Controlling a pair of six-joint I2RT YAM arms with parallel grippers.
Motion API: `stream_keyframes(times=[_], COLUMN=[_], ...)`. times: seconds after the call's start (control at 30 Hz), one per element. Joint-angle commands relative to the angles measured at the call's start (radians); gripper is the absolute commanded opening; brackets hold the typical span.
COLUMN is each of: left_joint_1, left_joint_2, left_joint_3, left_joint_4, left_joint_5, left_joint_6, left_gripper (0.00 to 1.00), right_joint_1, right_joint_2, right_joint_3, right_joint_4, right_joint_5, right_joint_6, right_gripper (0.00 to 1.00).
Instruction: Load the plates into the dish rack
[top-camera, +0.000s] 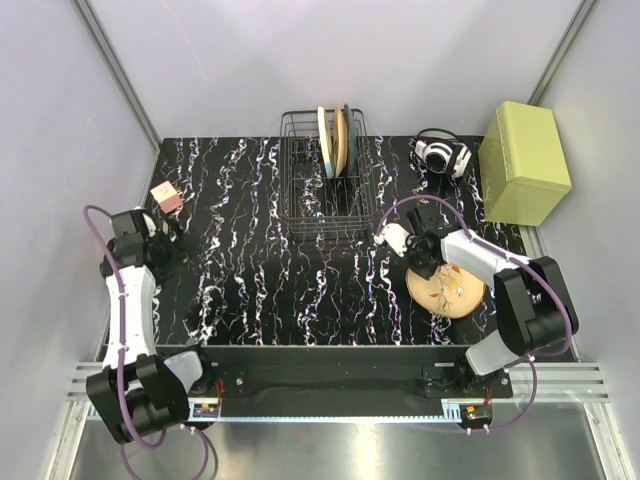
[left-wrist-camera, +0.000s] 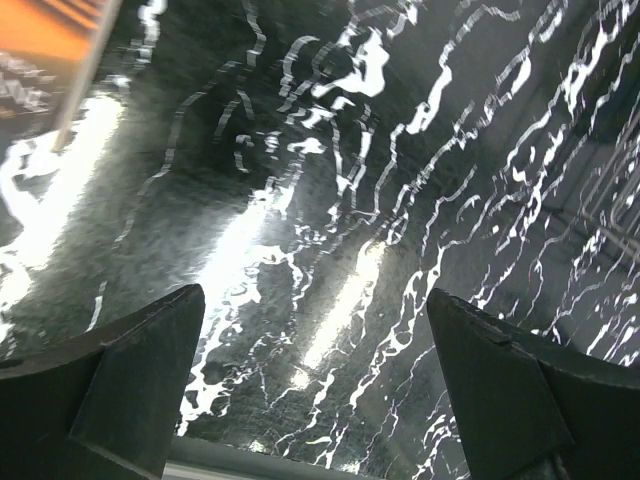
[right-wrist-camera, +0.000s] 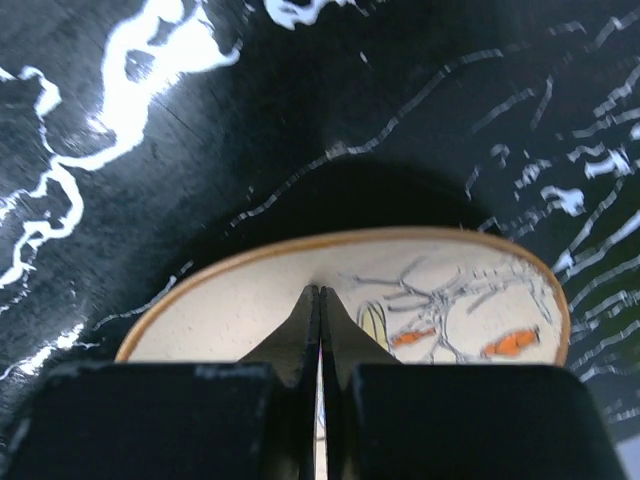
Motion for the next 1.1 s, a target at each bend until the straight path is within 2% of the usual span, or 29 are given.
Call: stream_keyframes(times=[0.0,0.07,0.2,0.47,0.57,0.7,0.83,0.93,1.03,1.07], left_joint_1=[0.038,0.038,0.038,0.038,0.038,0.038,0.041,0.044,0.043,0.043], left_joint_2=[-0.028,-0.028,-0.032,-0.064,-0.081,-0.117,-0.124,-0.120,-0.110,-0.109], left_joint_3=[0.033,0.066,0.141,0.208,0.202,0.121,0.083,0.095,0.090,0.075], left_joint_4=[-0.018,-0.018,-0.029,-0.113,-0.126,-0.123,-0.115,-0.121,-0.121,-0.123], left_joint_5=[0.076,0.104,0.049,-0.029,0.024,0.133,0.106,0.139,0.187,0.196], left_joint_6=[0.070,0.091,0.095,0.152,0.151,0.047,0.020,0.019,0.010,-0.001], left_gripper=[0.99,0.99,0.99,0.99,0.99,0.99,0.99,0.99,0.99,0.99], right_joint_1=[0.025,0.038,0.071,0.261,0.320,0.435,0.519,0.583,0.605,0.602], right_joint_2=[0.032,0.048,0.059,0.122,0.168,0.249,0.363,0.395,0.340,0.313], right_joint_3=[0.036,0.047,0.041,0.122,0.188,0.280,0.427,0.501,0.554,0.567], right_joint_4=[0.049,0.016,-0.046,-0.078,-0.081,-0.064,-0.043,-0.037,-0.043,-0.050], right_joint_5=[-0.085,-0.094,-0.162,-0.231,-0.249,-0.262,-0.280,-0.292,-0.278,-0.230], right_joint_6=[-0.034,-0.039,-0.064,0.001,0.044,0.080,0.156,0.225,0.333,0.375], right_gripper=[0.01,0.01,0.01,0.02,0.02,0.02,0.03,0.03,0.09,0.17])
